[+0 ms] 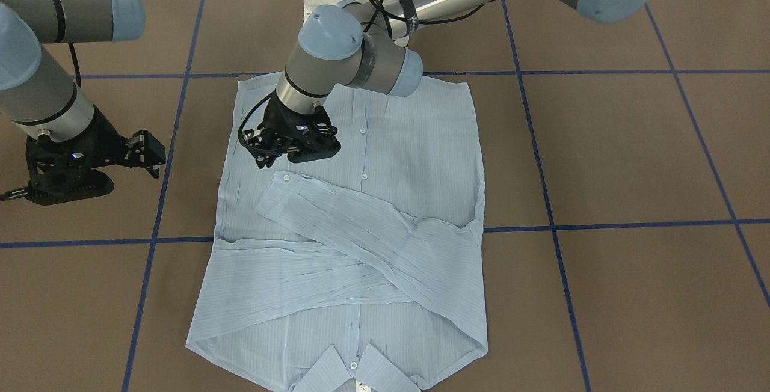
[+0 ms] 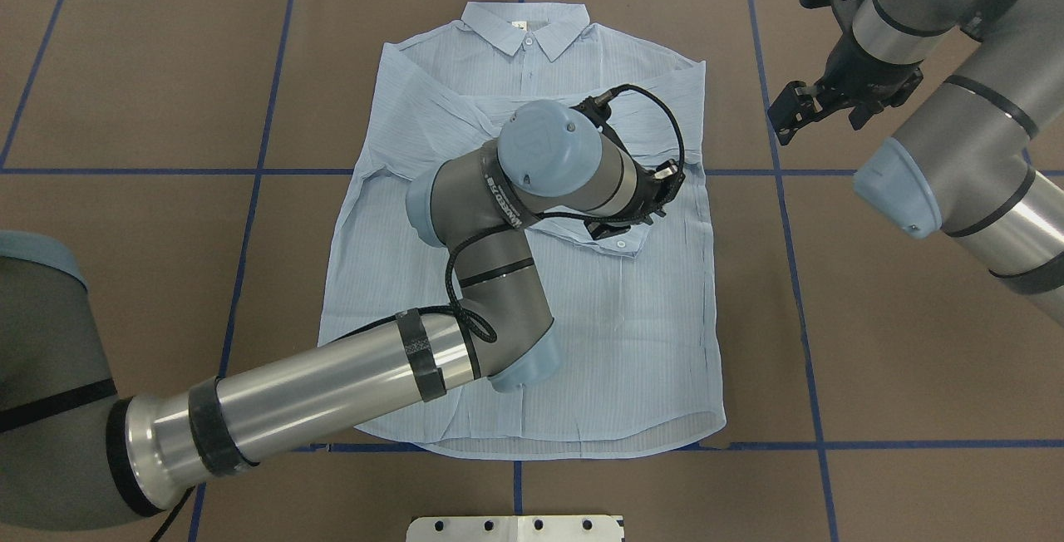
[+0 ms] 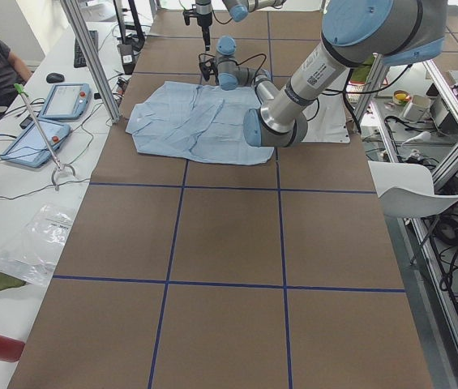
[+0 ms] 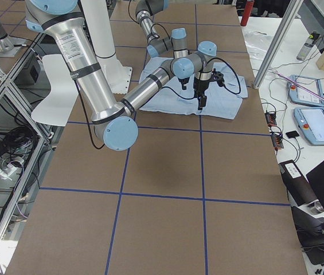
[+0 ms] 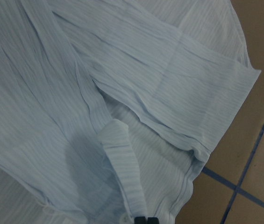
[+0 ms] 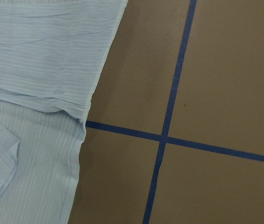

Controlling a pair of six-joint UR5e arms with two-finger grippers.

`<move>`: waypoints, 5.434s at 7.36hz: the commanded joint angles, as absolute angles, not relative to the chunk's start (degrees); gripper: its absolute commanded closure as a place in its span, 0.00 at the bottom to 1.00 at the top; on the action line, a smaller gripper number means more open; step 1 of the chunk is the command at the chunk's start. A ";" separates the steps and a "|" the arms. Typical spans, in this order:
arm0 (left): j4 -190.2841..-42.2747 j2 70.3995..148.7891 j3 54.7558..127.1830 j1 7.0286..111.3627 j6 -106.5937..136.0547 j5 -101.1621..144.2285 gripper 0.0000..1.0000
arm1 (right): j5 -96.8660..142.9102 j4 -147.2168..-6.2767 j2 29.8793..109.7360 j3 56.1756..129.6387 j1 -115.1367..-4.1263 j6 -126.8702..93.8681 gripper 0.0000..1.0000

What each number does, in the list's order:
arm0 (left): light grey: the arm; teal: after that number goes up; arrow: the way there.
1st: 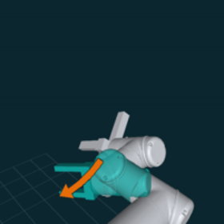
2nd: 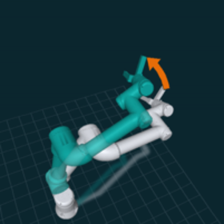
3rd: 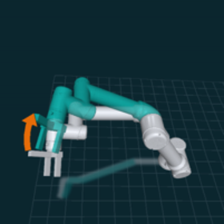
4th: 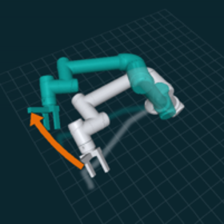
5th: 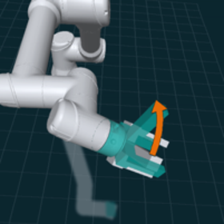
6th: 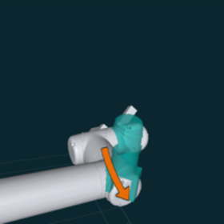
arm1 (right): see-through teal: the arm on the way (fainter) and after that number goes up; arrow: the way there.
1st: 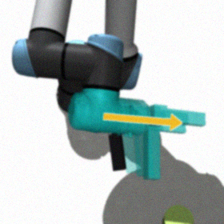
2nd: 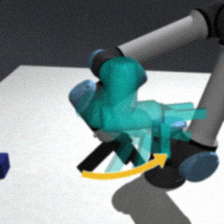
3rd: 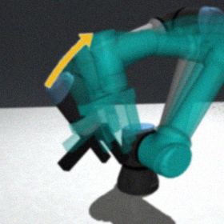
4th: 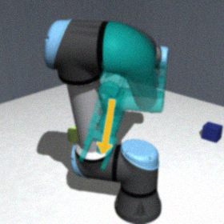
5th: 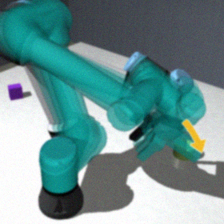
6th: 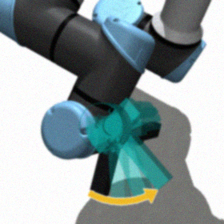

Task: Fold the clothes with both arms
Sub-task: 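Fold the held sleeve across the shirt front with the left gripper, then release the sleeve and move both grippers to the shirt's side edges, then lower both grippers to the hem corners nearest the robot and grasp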

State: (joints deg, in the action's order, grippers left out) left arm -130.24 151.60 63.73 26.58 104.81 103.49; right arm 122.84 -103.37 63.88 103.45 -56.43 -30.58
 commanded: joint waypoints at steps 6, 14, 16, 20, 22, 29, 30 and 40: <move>-117.14 128.68 92.67 29.61 90.32 101.34 0.02 | 123.31 -91.53 73.45 112.21 -47.49 -45.13 0.00; -102.57 110.04 118.83 29.88 81.83 101.25 0.02 | 107.14 -77.96 85.78 116.55 -17.50 -74.18 0.01; -102.48 110.13 118.74 29.71 81.83 101.16 0.02 | 107.31 -77.96 85.00 114.62 -16.97 -74.27 0.11; -102.57 109.95 118.30 29.71 81.83 100.99 0.02 | 107.84 -77.96 84.73 114.61 -16.87 -74.27 0.53; -102.48 109.95 118.13 29.79 81.83 100.99 0.02 | 107.84 -77.96 84.73 114.43 -16.79 -74.27 0.75; -102.48 109.07 118.04 29.88 81.74 100.99 0.02 | 107.49 -78.22 84.55 116.19 -16.88 -74.36 1.00; -102.65 106.98 117.69 29.53 81.83 100.73 0.02 | 107.66 -78.22 84.46 116.89 -16.96 -75.05 1.00; -104.59 97.38 116.63 13.71 98.17 95.27 0.25 | 107.49 -78.13 83.85 117.51 -17.58 -78.75 1.00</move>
